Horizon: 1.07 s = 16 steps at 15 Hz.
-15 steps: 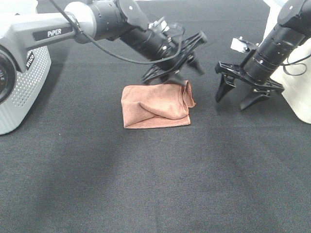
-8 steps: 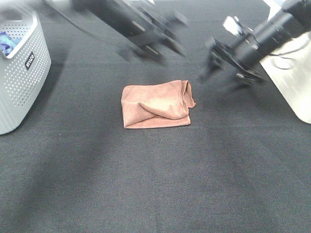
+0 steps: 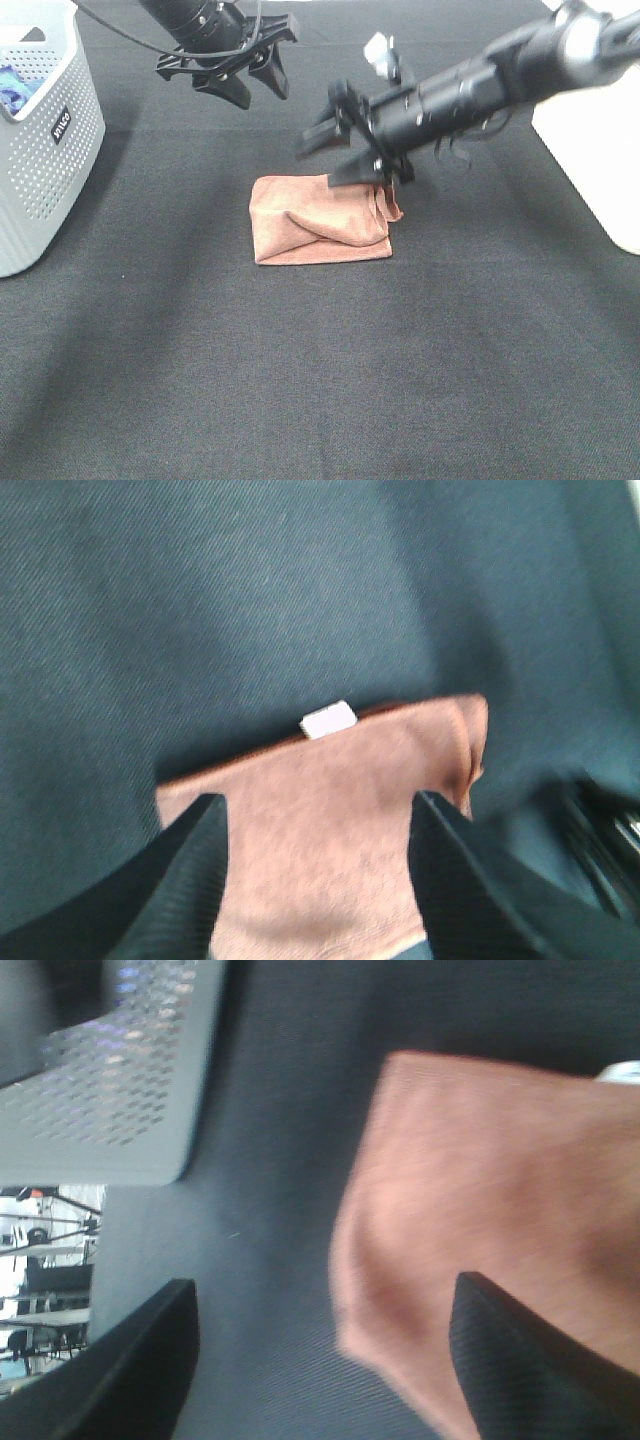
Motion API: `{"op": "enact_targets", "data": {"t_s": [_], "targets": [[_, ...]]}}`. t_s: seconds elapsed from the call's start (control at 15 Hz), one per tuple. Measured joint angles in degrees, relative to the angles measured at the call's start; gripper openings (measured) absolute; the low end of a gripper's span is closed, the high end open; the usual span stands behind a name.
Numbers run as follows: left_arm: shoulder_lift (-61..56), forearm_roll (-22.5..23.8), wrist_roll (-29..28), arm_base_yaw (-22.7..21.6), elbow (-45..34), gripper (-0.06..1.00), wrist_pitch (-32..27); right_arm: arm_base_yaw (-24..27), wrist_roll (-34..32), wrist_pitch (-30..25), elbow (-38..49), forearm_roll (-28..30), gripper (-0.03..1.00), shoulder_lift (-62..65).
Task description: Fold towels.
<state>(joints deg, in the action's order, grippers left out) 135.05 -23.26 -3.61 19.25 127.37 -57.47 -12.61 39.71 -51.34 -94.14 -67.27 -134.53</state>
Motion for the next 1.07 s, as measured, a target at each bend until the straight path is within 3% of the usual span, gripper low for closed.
{"op": "enact_targets", "data": {"t_s": [0.33, 0.47, 0.6, 0.8, 0.87, 1.07], "targets": [[0.0, 1.7, 0.0, 0.0, 0.0, 0.53, -1.5, 4.8, -4.8, 1.9, -1.1, 7.2, 0.67, -2.5], [0.0, 1.9, 0.0, 0.0, 0.0, 0.53, -1.7, 6.0, -8.4, 2.6, -1.2, 14.2, 0.67, -2.5], [-0.3, 2.3, 0.0, 0.0, 0.0, 0.53, -2.1, 6.0, -10.7, 2.1, -1.3, 17.4, 0.67, -1.8], [-4.1, 6.5, 1.5, 0.0, 0.0, 0.53, -5.6, 6.0, -16.0, -1.4, -1.3, 26.5, 0.67, 3.5], [-4.1, 6.5, 1.5, 0.0, 0.0, 0.53, -5.6, 6.0, -16.0, -1.4, -1.3, 26.5, 0.67, 3.5], [-9.9, 12.0, 1.7, 0.0, 0.0, 0.53, -11.7, 6.0, -23.9, -8.9, -1.3, 36.2, 0.67, 11.1]]}}
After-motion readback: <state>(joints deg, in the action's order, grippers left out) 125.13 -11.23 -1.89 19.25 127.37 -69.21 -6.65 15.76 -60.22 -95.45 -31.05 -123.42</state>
